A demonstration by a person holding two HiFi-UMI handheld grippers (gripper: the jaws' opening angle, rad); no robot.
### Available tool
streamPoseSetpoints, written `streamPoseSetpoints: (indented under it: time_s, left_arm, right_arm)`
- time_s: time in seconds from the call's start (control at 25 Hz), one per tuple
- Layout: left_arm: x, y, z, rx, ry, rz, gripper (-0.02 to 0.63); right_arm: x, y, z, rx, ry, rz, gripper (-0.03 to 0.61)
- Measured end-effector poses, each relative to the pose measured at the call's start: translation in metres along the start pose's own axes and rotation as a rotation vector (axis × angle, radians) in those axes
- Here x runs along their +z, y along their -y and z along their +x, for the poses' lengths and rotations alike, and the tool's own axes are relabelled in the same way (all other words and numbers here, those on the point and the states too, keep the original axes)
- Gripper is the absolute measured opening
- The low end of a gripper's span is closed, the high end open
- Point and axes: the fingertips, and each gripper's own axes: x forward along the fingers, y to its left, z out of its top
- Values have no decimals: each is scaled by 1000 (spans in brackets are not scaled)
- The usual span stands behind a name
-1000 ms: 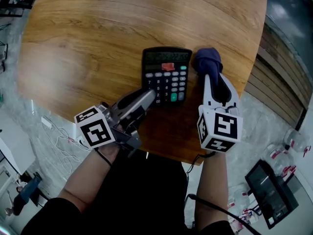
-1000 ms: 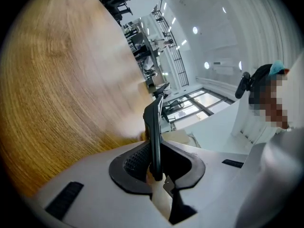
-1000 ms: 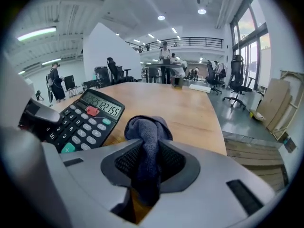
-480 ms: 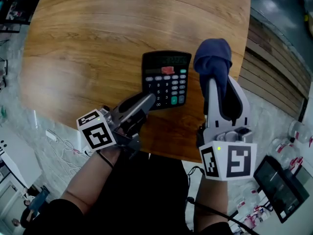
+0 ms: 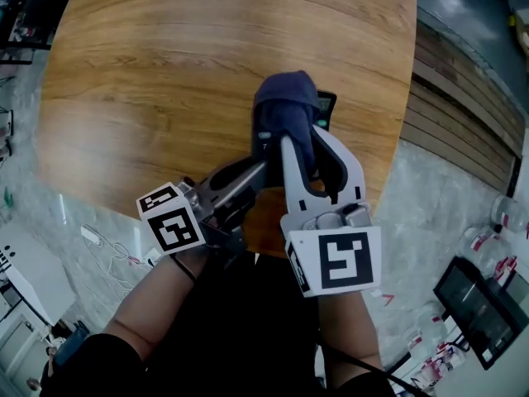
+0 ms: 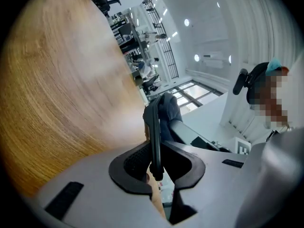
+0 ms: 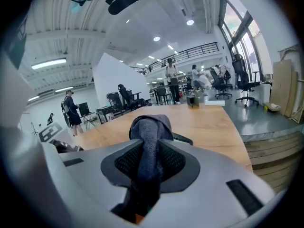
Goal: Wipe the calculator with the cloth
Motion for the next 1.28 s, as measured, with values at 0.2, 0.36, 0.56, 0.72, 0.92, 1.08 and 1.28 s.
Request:
streamPoseSetpoints:
  time_s: [0.2,0.36,0.56,0.72,0.92,1.08,1.28]
  left_arm:
    - [-1,11,3,-7,1,26,71]
    - [7,8,0,-3,10,37,71]
    - [9,5,-3,1,34,12,71]
    - [11,4,-2,-6,50,-7,71]
    - [13,2,-5,-12,95,-41,71]
    - [14,2,-5,-14,109,-30,71]
    - [15,2,-7,1,112,31,71]
  right_arm:
    - [10,-39,-12,75,13,-46,86]
    - [6,-48,-12,82,-2,-20,86]
    - [-5,-41,-19,72,-12,18,87]
    - [-19,-29,-28,51,-22,51,86]
    - [-51,-9,-44,-1,-68,51,86]
    - [-78,30,-59,-89,-103,66,86]
    - [-92,73,-73,-207,-151,99,86]
